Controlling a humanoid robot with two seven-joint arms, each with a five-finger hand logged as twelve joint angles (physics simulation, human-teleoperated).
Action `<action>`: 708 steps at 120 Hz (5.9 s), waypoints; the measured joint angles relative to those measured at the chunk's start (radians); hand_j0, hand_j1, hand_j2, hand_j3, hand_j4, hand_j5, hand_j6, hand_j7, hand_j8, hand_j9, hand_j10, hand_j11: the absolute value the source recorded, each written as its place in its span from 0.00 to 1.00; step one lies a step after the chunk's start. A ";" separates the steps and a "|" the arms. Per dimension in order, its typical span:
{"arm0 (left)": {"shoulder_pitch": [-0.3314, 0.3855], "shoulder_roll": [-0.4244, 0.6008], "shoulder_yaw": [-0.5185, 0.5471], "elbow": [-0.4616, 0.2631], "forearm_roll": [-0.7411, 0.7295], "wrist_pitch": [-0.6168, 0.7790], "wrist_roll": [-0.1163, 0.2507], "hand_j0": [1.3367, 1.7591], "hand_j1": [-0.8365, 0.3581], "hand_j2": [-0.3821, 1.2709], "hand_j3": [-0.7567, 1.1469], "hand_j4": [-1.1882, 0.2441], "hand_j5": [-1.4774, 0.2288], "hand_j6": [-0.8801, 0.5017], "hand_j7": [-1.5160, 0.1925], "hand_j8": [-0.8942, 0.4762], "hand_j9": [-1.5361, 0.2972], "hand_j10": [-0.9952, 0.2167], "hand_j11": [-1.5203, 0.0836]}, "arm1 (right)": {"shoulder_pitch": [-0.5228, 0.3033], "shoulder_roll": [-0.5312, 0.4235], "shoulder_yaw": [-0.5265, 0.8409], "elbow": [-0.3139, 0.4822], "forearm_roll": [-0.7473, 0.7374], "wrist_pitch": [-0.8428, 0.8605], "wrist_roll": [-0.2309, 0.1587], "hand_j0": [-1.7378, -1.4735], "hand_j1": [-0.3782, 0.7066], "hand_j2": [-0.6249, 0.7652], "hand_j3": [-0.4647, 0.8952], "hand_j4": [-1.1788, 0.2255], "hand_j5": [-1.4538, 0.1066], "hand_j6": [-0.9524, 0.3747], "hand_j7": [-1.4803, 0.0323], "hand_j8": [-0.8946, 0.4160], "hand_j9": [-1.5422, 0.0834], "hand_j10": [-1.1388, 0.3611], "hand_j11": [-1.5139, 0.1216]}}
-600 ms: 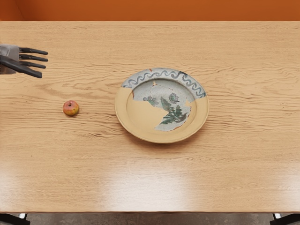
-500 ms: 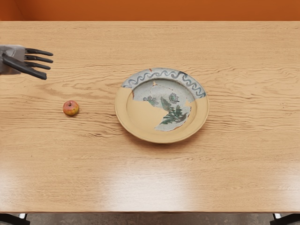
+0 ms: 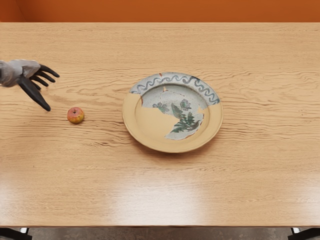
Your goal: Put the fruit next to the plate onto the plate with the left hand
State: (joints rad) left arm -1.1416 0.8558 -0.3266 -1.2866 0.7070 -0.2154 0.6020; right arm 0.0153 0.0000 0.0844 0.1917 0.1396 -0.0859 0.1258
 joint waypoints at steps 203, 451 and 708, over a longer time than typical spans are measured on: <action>-0.210 -0.231 0.657 -0.147 0.011 0.603 0.009 0.76 0.73 0.26 0.40 0.64 0.66 0.44 0.68 0.46 0.65 0.60 0.73 | 0.015 0.000 0.002 0.000 0.000 0.001 -0.002 0.30 0.07 0.44 0.34 0.81 0.90 0.69 0.95 0.66 0.92 0.74 0.90; -0.280 -0.321 0.688 -0.026 -0.038 0.556 0.010 0.75 0.45 0.58 0.40 0.26 0.16 0.33 0.21 0.30 0.22 0.12 0.24 | 0.017 0.000 0.002 0.000 0.000 0.002 -0.002 0.30 0.07 0.44 0.34 0.81 0.90 0.69 0.95 0.66 0.92 0.74 0.90; 0.178 -0.196 -0.379 0.025 -0.266 -0.307 0.009 0.76 0.72 0.27 0.40 0.64 0.66 0.44 0.68 0.46 0.65 0.60 0.73 | 0.028 0.000 0.002 0.000 0.000 0.002 -0.002 0.30 0.07 0.44 0.34 0.81 0.90 0.69 0.95 0.66 0.92 0.74 0.90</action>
State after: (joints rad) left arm -0.9638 0.6601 -0.7055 -1.2615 0.4408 -0.5227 0.6109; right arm 0.0434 0.0000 0.0859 0.1918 0.1395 -0.0844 0.1243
